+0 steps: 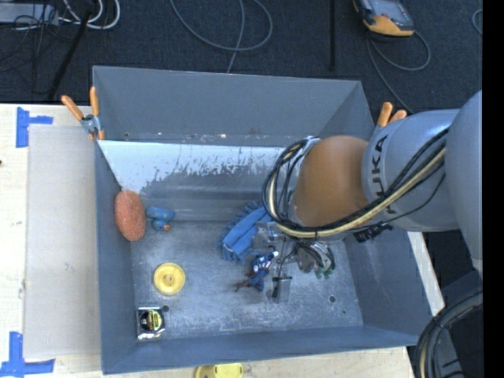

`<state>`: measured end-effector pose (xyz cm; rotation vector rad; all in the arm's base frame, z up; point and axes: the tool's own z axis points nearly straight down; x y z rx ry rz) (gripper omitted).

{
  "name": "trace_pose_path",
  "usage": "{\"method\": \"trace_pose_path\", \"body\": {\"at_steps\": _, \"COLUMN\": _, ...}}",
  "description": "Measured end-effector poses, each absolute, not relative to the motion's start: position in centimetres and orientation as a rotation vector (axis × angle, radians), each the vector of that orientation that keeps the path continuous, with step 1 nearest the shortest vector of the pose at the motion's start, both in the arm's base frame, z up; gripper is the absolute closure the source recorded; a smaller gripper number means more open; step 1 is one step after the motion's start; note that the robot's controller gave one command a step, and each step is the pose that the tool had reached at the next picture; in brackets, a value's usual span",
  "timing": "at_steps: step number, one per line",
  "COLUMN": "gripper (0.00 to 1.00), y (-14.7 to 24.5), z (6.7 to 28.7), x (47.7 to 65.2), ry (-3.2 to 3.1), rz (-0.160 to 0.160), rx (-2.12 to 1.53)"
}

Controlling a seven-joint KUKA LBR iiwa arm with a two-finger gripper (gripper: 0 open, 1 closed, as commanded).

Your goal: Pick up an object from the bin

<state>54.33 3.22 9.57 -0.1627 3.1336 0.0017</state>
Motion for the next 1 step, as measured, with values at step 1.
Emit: {"method": "trace_pose_path", "body": {"at_steps": 1, "gripper": 1.00, "y": 4.63, "z": 9.05, "x": 59.10, "ry": 3.134, "rz": 0.001, "rx": 0.059}}
